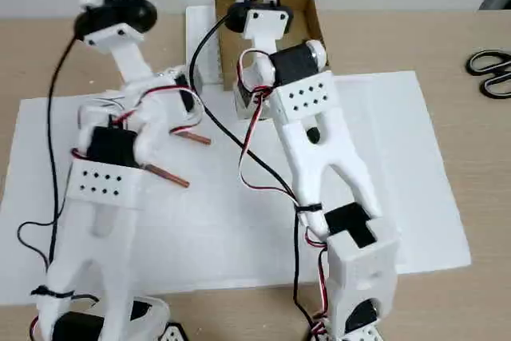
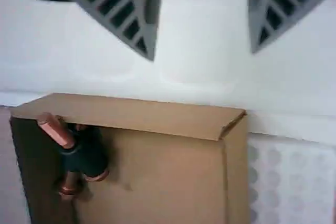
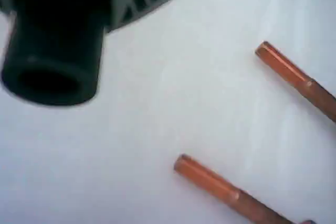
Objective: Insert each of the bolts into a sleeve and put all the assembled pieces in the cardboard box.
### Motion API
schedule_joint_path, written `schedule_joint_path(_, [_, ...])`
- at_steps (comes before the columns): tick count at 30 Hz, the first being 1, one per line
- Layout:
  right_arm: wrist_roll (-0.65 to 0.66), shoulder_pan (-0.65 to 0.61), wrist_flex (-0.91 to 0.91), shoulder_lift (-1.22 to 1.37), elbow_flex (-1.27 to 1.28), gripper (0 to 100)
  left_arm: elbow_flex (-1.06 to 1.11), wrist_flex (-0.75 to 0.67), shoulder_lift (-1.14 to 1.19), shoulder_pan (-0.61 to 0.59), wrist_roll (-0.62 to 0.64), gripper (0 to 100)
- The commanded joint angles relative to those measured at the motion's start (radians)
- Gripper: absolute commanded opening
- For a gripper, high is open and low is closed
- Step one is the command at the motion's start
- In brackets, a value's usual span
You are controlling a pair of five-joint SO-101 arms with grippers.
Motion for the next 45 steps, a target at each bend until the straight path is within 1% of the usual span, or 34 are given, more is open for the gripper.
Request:
schedule_joint_path(1, [-0.005,0.015,0.021,-0.076,-0.038,0.2,-0.064,0.061,0.000,-0.043,-0.011,12])
schedule_joint_path(5, [-0.006,0.015,0.021,-0.081,-0.038,0.2,-0.087,0.132,0.080,-0.064,-0.005,12])
schedule_joint_path(7, [-0.006,0.015,0.021,-0.081,-0.038,0.2,-0.131,0.184,0.144,-0.064,0.029,12])
schedule_joint_path(11, [-0.008,0.015,0.028,-0.081,-0.038,0.2,-0.300,0.284,0.299,-0.063,0.101,12])
schedule_joint_path(15, [-0.028,0.015,0.027,-0.082,0.017,0.2,-0.487,0.347,0.440,-0.058,0.172,12])
schedule_joint_path(17, [-0.028,0.015,0.027,-0.084,0.074,0.2,-0.565,0.377,0.505,-0.057,0.212,10])
schedule_joint_path(21, [-0.029,0.015,0.027,-0.085,0.115,0.2,-0.693,0.453,0.626,-0.055,0.292,0])
schedule_joint_path(26, [-0.029,0.015,0.027,-0.131,0.121,0.2,-0.812,0.546,0.736,-0.055,0.394,1])
schedule_joint_path(30, [-0.025,0.015,0.027,-0.142,0.121,0.2,-0.852,0.571,0.793,-0.054,0.446,1])
schedule_joint_path(33, [-0.021,0.015,0.027,-0.142,0.121,0.2,-0.855,0.583,0.815,-0.028,0.506,1])
schedule_joint_path(35, [-0.021,0.015,0.027,-0.142,0.121,0.2,-0.854,0.583,0.819,-0.009,0.522,1])
schedule_joint_path(39, [-0.021,0.015,0.027,-0.143,0.121,0.2,-0.851,0.569,0.822,-0.008,0.554,1])
schedule_joint_path(41, [-0.021,0.015,0.027,-0.143,0.121,0.2,-0.831,0.537,0.825,-0.009,0.557,1])
schedule_joint_path(43, [-0.020,0.015,0.025,-0.143,0.121,0.2,-0.819,0.516,0.845,-0.009,0.578,3])
schedule_joint_path(45, [-0.020,0.012,0.022,-0.143,0.121,0.2,-0.817,0.509,0.885,-0.008,0.598,9])
